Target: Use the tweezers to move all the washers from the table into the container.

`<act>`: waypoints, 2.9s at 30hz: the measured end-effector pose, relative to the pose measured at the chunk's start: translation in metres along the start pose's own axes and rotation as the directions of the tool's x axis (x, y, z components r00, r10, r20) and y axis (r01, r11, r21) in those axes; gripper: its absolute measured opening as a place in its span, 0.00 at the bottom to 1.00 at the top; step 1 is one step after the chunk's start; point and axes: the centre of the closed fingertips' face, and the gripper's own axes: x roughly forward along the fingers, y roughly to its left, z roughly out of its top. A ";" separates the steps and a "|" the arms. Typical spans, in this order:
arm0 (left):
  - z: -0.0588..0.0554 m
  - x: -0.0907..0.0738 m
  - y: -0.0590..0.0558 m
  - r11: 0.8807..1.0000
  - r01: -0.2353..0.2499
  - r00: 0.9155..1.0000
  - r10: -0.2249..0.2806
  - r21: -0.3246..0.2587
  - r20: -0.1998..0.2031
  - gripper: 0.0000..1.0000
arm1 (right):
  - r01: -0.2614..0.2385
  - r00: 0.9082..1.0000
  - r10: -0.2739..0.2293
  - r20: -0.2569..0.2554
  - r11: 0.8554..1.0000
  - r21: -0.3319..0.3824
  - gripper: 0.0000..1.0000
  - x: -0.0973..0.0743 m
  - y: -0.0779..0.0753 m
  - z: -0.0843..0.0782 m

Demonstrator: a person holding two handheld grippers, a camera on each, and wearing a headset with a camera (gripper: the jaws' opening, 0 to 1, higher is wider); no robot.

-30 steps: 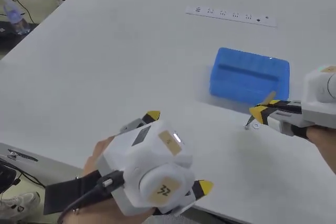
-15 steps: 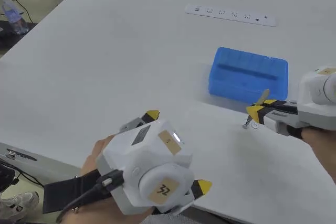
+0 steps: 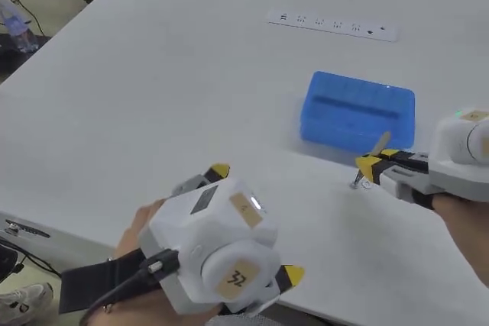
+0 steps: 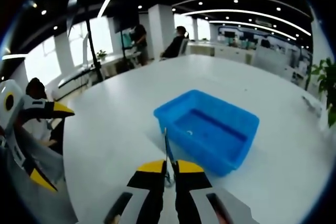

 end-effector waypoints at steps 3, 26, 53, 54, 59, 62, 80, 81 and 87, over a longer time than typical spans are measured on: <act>0.000 0.000 0.000 1.000 0.002 1.000 -0.002 0.000 0.000 0.93 | 0.009 1.000 -0.009 -0.007 1.000 -0.009 0.03 0.000 0.000 0.001; 0.001 0.000 -0.001 1.000 0.012 1.000 -0.011 -0.013 0.005 0.93 | 0.008 0.999 -0.009 0.044 1.000 0.006 0.03 -0.022 -0.007 0.044; 0.003 -0.001 -0.005 1.000 0.028 0.999 -0.027 -0.014 0.022 0.94 | 0.100 0.987 -0.089 0.134 0.992 -0.075 0.03 -0.008 -0.044 0.095; 0.004 -0.002 -0.005 1.000 0.027 0.999 -0.027 -0.014 0.023 0.94 | 0.106 0.987 -0.096 0.129 0.991 -0.077 0.03 -0.006 -0.047 0.093; 0.002 -0.001 -0.005 1.000 0.027 1.000 -0.027 -0.010 0.017 0.94 | 0.133 0.987 -0.125 0.104 0.988 -0.077 0.03 0.001 -0.059 0.082; 0.002 -0.001 -0.005 1.000 0.027 1.000 -0.027 -0.008 0.013 0.94 | 0.140 0.986 -0.133 0.095 0.988 -0.066 0.03 0.006 -0.060 0.077; -0.003 0.001 -0.005 1.000 0.027 1.000 -0.027 0.002 -0.015 0.93 | 0.161 0.987 -0.160 0.029 0.986 -0.038 0.03 0.036 -0.076 0.046; -0.003 0.001 -0.005 1.000 0.027 1.000 -0.027 0.001 -0.014 0.93 | 0.163 0.986 -0.162 0.026 0.986 -0.040 0.03 0.038 -0.078 0.044; -0.004 0.002 -0.005 1.000 0.028 0.999 -0.028 0.002 -0.018 0.93 | 0.165 0.986 -0.165 0.002 0.984 -0.062 0.03 0.042 -0.079 0.035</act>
